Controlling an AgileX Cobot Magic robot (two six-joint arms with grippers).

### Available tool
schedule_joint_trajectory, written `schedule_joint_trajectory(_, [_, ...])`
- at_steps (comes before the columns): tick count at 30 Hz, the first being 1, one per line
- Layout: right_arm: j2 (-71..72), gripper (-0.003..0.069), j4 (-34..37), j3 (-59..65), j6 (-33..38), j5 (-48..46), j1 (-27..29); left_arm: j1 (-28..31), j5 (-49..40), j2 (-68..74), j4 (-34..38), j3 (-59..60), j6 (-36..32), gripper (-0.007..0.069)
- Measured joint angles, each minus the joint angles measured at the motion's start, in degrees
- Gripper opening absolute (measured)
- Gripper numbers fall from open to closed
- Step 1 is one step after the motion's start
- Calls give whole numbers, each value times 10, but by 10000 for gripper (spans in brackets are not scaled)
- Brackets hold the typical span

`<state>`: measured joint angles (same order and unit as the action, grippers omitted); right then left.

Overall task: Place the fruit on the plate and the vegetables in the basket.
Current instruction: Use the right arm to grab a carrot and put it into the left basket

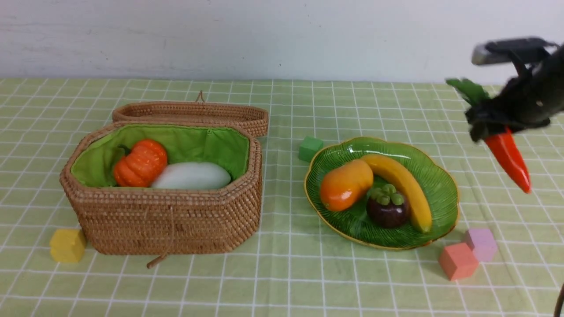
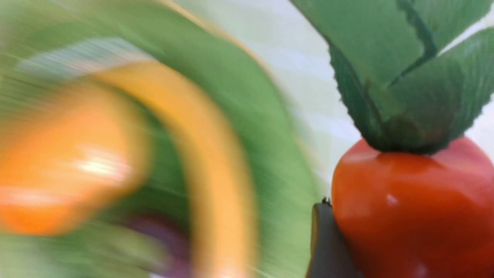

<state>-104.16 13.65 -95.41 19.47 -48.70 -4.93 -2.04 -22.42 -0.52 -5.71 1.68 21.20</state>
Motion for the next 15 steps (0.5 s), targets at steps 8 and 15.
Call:
schedule_joint_trajectory(8, [-17,379,300,-65,238,130,-213,0,0,0,0,0,0,239])
schedule_joint_trajectory(15, [-141,379,515,-97,561,243,-331,0,0,0,0,0,0,239])
